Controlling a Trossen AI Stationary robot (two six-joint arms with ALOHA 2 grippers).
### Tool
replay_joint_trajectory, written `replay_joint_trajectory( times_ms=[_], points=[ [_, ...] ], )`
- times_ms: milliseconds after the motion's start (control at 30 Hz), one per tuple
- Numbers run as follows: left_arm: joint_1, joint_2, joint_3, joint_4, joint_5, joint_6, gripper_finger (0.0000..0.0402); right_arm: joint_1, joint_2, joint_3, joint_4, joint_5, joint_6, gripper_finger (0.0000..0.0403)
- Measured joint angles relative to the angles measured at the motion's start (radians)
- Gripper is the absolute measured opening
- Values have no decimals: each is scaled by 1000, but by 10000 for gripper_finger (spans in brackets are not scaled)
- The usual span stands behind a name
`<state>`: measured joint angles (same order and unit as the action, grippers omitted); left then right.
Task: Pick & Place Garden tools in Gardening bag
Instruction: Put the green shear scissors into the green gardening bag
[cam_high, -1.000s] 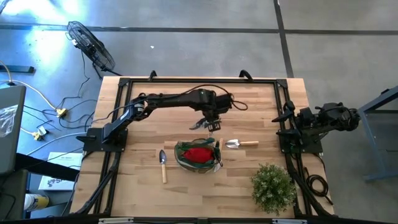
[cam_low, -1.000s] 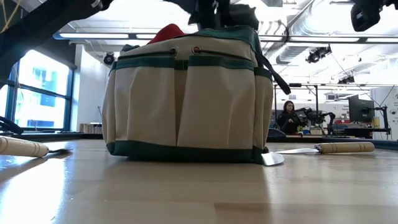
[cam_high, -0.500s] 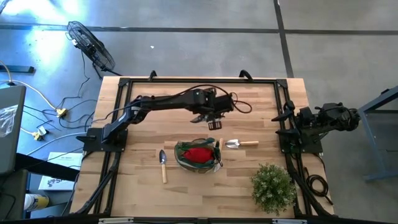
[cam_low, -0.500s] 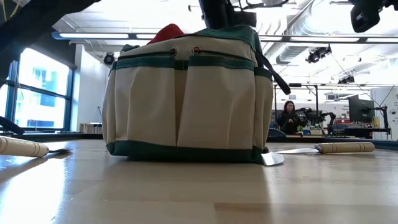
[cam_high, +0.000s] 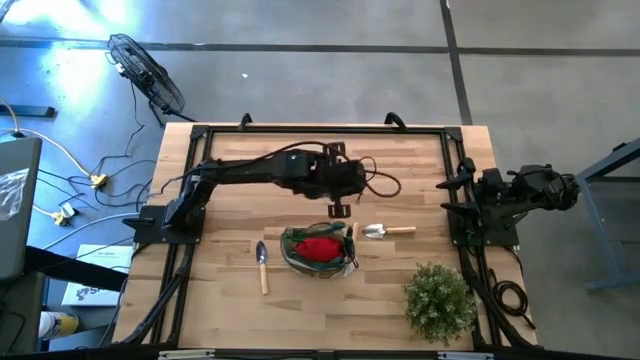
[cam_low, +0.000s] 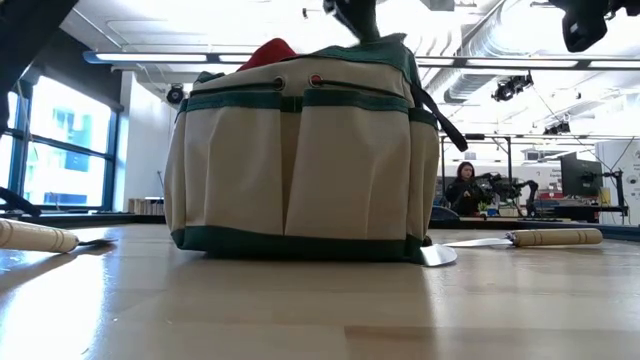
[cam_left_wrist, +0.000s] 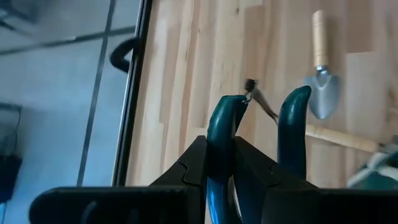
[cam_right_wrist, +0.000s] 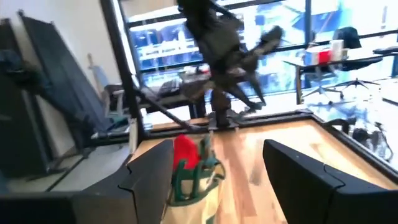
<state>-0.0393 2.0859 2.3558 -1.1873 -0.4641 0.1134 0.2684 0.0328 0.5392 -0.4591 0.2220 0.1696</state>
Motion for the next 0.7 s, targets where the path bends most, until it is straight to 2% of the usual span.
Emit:
replay_joint_trajectory(
  times_ms=[167,300,400,567,700],
  points=[
    [-44,-44,0,0,-41,35,41,0,32,1,83,26,2,240],
    [-68,-58,0,-8,-49,40,41,0,65,0,110,5,26,240],
    [-83,-74,0,-42,-61,46,41,0,93,0,103,-53,61,240],
    [-141,-139,0,-102,-158,37,41,0,171,0,107,-212,116,240],
    [-200,-213,0,-134,-170,-13,41,0,253,0,123,-212,146,240]
  ],
)
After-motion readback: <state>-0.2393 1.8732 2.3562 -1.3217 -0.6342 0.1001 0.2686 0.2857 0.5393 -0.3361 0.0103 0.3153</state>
